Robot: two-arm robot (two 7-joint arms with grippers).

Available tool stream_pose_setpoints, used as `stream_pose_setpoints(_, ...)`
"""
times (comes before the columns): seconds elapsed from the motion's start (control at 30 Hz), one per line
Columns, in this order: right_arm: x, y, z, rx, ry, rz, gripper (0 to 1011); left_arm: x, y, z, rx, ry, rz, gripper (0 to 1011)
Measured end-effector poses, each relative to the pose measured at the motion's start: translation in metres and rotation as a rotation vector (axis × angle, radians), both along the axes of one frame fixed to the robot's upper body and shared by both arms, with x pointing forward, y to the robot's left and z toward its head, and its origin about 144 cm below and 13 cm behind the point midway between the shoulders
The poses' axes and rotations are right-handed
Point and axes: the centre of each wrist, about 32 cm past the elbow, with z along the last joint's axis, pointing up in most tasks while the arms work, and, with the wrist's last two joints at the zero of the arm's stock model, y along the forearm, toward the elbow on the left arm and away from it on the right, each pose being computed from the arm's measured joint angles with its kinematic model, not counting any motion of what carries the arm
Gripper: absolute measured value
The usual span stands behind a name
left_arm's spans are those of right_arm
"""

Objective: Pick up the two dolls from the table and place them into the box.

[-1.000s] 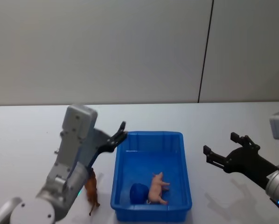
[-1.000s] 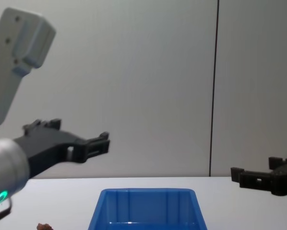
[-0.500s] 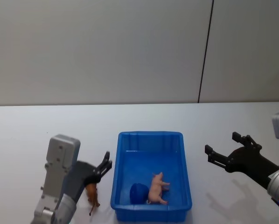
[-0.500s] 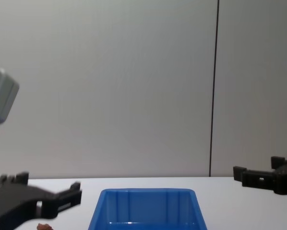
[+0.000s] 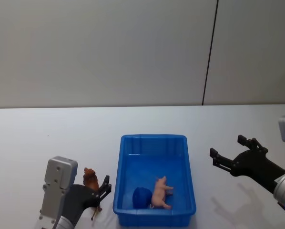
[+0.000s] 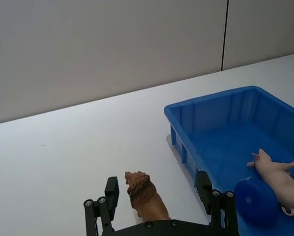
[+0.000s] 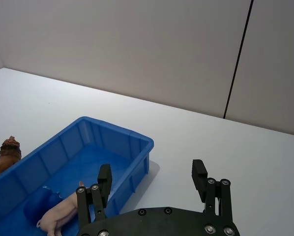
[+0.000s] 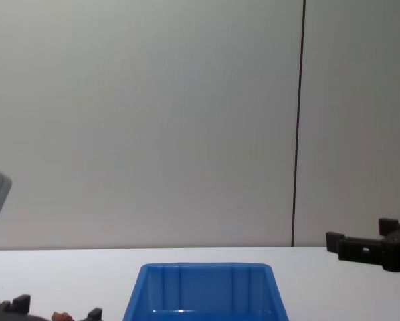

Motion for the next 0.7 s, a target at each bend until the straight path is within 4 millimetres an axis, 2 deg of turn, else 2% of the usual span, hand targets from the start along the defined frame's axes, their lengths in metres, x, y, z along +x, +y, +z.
stream_pose_setpoints(0.7,0.0,0.0,0.0,0.0,0.0,0.0,1001,0.0,0.005,-0.02,-0.008,0.074,-0.015,1001)
